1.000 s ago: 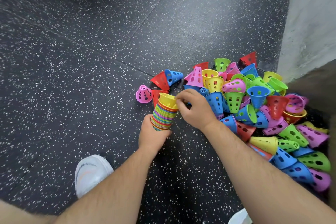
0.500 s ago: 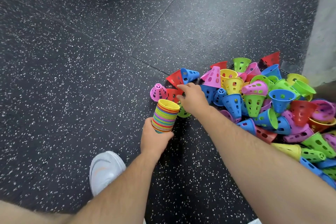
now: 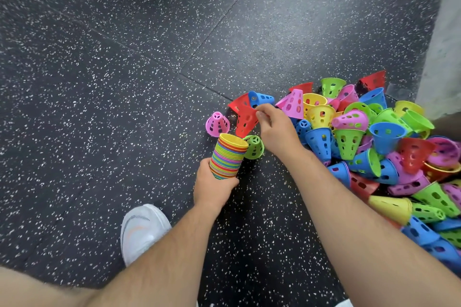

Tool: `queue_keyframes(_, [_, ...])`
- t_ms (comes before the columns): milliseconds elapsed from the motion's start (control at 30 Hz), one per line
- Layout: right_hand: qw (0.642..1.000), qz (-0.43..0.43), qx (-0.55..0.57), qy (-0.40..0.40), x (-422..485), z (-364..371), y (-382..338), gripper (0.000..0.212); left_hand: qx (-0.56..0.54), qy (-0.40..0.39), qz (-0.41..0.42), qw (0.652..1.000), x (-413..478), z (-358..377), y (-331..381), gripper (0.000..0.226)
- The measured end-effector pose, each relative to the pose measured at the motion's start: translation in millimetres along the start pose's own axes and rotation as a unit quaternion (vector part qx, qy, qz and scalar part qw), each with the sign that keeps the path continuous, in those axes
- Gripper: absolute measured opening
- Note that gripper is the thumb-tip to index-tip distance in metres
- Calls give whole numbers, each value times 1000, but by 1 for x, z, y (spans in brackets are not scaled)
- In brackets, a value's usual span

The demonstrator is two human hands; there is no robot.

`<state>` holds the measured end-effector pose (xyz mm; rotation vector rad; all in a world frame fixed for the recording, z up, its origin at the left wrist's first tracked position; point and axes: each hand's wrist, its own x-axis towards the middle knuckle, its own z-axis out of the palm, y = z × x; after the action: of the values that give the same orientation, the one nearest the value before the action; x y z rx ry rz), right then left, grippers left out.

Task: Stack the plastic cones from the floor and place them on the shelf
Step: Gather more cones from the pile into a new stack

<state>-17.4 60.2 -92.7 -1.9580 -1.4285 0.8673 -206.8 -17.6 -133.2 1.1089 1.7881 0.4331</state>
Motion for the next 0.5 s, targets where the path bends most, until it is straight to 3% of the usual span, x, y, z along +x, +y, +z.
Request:
queue_keyframes(300, [986, 24, 20, -162, -28, -13, -18, 17, 29, -3, 4, 1000, 4, 2, 9, 63])
queue_keyframes(433, [994, 1, 36, -106, -15, -9, -20, 17, 28, -1, 16, 999, 10, 1, 13, 62])
queue_keyframes(500, [997, -37, -18, -62, 3, -4, -16, 23, 17, 2, 16, 1000, 13, 0, 16, 61])
